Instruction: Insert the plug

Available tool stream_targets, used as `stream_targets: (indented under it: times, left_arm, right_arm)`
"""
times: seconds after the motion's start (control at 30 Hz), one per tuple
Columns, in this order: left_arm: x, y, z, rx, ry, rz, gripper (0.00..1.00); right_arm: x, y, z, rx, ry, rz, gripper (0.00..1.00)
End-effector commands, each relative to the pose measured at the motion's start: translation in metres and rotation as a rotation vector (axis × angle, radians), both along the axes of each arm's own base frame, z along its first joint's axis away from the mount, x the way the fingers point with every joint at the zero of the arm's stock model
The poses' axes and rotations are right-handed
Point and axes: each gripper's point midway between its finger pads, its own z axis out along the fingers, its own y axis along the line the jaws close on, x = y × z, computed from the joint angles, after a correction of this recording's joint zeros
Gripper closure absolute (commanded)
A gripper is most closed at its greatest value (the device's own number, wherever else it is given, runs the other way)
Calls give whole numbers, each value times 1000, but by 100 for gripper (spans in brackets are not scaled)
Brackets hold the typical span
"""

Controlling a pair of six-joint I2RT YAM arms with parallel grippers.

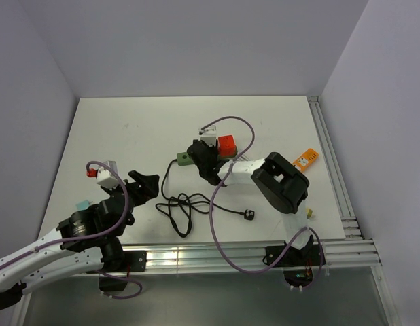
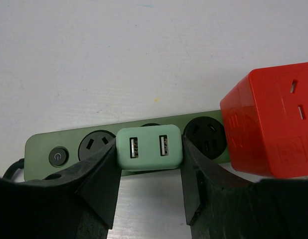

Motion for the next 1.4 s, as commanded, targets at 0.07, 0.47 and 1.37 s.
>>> stream_targets:
  times: [0.07,0.47,1.37]
  left_arm:
    - [-2,-3,9,-44,16,-2,16]
    - [-5,-3,14,-68,23,-22,17]
    - [-13,7,15,-112,28,-31,16]
  right_arm:
    - [-185,-77,-202,-281,760,108,100]
    - [-191,-69,-200,-262,707,120,100]
    - [-145,-23,-102,-292,655,276,82]
